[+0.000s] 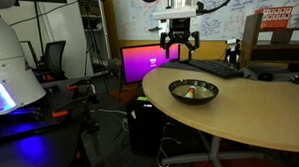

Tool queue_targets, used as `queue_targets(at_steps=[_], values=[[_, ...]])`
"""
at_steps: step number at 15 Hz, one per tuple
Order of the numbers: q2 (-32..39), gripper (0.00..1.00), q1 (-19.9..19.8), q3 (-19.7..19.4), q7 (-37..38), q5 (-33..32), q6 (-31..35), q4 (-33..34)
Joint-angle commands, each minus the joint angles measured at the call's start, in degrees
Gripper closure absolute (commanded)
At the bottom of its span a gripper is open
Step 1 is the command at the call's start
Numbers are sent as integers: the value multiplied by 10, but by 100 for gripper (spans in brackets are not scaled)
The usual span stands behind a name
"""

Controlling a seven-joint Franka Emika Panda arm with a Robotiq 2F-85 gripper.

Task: Remove the glue stick from the bowl and place it on the table

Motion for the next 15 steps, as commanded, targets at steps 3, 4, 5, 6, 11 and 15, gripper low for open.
queue_targets(at_steps=[3, 4, 5, 6, 11, 15], values=[[109, 0, -38, 29, -1, -31, 23, 83], [128, 0, -41, 32, 0, -38, 20, 98], [151, 0, -42, 30, 7, -46, 20, 117], [168, 0, -42, 30, 14, -53, 15, 133], [235, 27, -58, 44, 15, -56, 9, 197], [261, 54, -65, 45, 17, -57, 0, 221]])
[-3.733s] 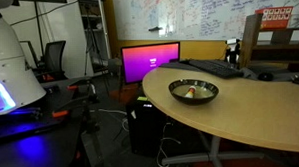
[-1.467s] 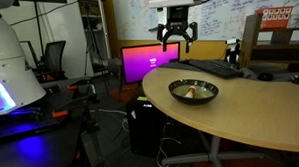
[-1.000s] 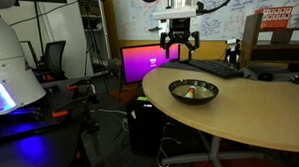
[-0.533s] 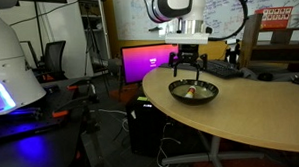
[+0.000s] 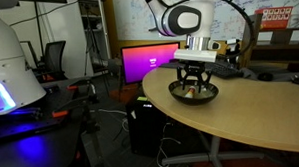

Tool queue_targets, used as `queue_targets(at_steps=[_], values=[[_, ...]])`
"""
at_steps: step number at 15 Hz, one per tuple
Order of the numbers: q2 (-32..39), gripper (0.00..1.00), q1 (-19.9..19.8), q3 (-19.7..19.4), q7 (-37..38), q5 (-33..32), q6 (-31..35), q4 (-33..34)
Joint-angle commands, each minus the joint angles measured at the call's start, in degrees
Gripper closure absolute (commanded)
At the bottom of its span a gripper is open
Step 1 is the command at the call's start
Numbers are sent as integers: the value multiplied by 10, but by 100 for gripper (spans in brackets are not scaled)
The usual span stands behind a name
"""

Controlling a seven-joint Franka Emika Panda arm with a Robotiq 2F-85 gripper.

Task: Remove the glue stick from the bowl and place it on the table

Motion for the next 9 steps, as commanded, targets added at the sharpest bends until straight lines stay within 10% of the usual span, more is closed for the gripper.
queue_targets(at_steps=[1, 5, 9], values=[[19, 62, -15, 12, 16, -17, -23, 29], [17, 92, -31, 29, -4, -12, -38, 34], [-17, 92, -52, 49, -22, -4, -46, 23]])
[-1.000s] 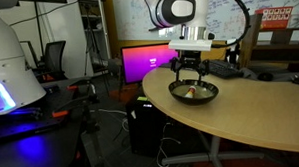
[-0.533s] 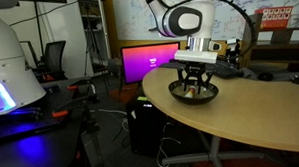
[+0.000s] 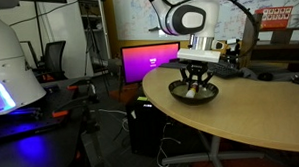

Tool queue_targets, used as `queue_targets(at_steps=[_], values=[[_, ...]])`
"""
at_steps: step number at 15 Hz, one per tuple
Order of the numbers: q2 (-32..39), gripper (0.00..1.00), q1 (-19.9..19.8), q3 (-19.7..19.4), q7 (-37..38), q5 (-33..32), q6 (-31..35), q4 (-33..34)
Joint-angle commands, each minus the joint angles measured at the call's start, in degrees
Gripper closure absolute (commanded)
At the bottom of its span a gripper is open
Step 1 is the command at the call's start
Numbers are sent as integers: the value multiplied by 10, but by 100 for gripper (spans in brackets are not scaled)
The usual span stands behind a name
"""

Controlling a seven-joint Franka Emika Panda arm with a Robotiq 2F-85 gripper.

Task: Remove the glue stick from the bowl and place it on the table

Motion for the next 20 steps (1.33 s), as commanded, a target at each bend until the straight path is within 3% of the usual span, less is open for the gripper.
queue_targets(at_steps=[1, 4, 8, 20], values=[[-39, 92, -21, 13, -14, -9, -19, -9], [-52, 92, -21, 2, -23, -24, -15, 9], [-13, 92, -1, -28, 0, -78, -20, 94], [246, 92, -4, -40, -9, -87, -112, 454]])
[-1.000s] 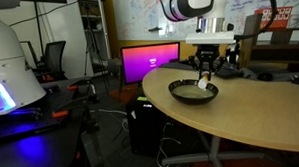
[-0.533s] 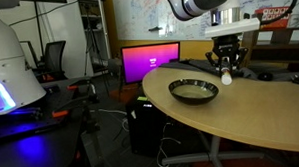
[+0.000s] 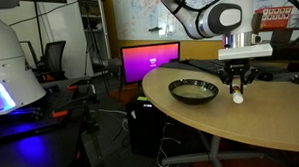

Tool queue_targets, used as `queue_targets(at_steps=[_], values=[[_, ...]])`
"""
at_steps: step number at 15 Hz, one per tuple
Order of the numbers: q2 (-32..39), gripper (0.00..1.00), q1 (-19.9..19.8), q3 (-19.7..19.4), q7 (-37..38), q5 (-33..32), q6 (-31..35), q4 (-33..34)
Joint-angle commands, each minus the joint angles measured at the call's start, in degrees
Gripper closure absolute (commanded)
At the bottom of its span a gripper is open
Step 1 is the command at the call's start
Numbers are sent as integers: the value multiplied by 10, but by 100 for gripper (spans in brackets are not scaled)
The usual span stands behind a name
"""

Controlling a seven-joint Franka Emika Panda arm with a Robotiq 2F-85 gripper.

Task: Remove the glue stick from the bowl and place it on the table

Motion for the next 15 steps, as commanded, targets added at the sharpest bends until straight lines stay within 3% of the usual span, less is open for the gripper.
queue_targets(at_steps=[1, 3, 4, 5, 7, 11, 15], values=[[67, 92, 4, -12, -1, -5, -49, 121], [92, 87, 3, -16, 4, 2, -72, 164], [96, 42, 1, -15, 3, 4, -86, 175], [91, 41, 0, -14, 3, 4, -97, 172], [82, 28, -13, 2, -4, 23, -123, 177], [34, 0, -25, -1, 44, 46, -90, 141], [-25, 0, -33, 15, 51, 70, -148, 105]])
